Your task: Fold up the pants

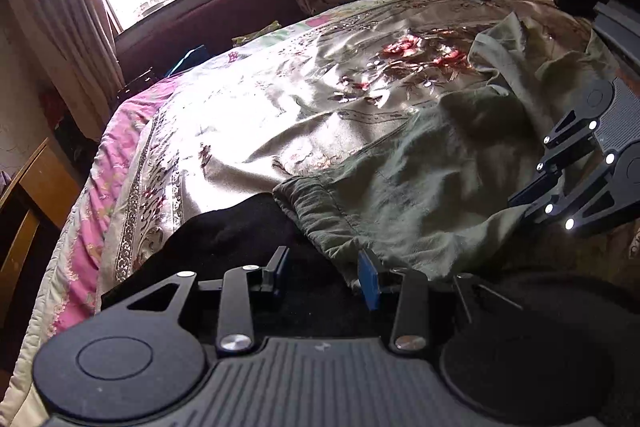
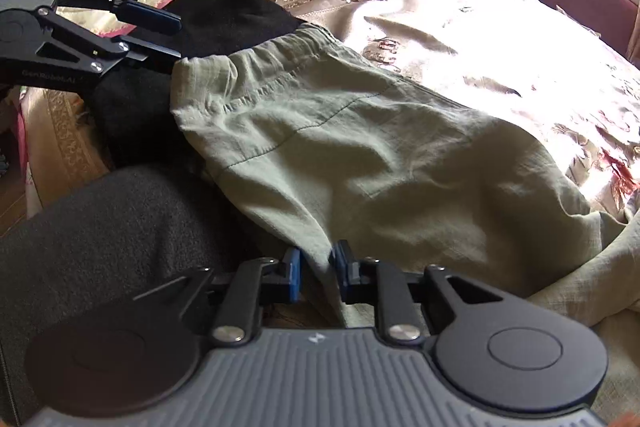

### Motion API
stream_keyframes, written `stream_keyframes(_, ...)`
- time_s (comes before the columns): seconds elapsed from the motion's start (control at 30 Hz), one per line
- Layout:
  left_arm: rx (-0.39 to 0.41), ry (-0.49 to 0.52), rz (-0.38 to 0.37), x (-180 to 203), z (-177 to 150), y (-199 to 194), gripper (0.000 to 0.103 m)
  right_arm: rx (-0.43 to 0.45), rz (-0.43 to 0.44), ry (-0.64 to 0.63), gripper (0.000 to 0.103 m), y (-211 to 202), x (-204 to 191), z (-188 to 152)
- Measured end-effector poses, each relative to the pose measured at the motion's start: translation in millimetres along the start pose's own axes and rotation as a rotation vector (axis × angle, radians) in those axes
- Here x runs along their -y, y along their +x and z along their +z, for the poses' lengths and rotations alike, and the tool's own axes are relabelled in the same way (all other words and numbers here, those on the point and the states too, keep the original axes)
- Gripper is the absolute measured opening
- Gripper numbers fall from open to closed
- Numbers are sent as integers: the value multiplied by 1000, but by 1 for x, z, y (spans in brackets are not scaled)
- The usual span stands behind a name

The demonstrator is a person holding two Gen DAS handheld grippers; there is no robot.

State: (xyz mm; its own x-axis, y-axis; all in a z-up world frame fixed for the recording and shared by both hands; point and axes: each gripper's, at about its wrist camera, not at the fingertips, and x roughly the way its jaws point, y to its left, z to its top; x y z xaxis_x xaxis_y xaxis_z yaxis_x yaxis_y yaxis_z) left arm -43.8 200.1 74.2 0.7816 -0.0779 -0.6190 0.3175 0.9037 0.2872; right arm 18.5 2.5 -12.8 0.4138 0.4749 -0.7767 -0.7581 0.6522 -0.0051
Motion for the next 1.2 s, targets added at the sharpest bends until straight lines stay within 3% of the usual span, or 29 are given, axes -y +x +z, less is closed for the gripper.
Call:
stream_keyframes(0.1, 90, -43, -83, 19, 20, -6, 55, 20, 0, 38, 28, -5, 5, -1)
stream_keyframes(0.17, 79, -44, -124, 38, 29, 8, 55, 26, -5, 83, 28, -13, 11, -3)
stream_keyframes(0.27, -77, -35, -185, 61, 29, 52, 56, 50, -34, 181, 28, -35, 36, -13)
stream_keyframes(0.33, -248, -78, -225, 72, 22, 87, 55, 64, -83, 260, 28, -53, 63, -20)
stream_keyframes(0.4, -301, -132, -271, 76, 19, 102, 55, 77, -155, 335, 28, -65, 94, -25)
stream_keyframes(0.53, -206, -119, -274, 86, 36, 94, 55, 123, -324, 517, 37, -78, 166, -26)
stream_keyframes(0.73, -91, -82, -359, 115, 74, 101, 55, 241, -441, 905, 37, -82, 280, -50)
stream_keyframes(0.83, -75, -94, -452, 136, 89, 119, 56, 284, -474, 1078, 39, -79, 329, -69)
stream_keyframes(1.0, -113, -93, -525, 163, 96, 147, 56, 296, -502, 1147, 39, -64, 375, -76)
stream_keyframes(1.03, -124, -100, -529, 165, 95, 150, 56, 296, -503, 1152, 37, -61, 379, -76)
stream_keyframes(1.1, -137, -114, -535, 165, 94, 153, 56, 307, -505, 1141, 12, -57, 384, -74)
stream_keyframes(1.13, -139, -116, -534, 164, 94, 153, 56, 312, -496, 1141, 4, -57, 385, -73)
stream_keyframes(1.2, -137, -107, -523, 164, 95, 150, 56, 355, -471, 1140, 4, -64, 382, -71)
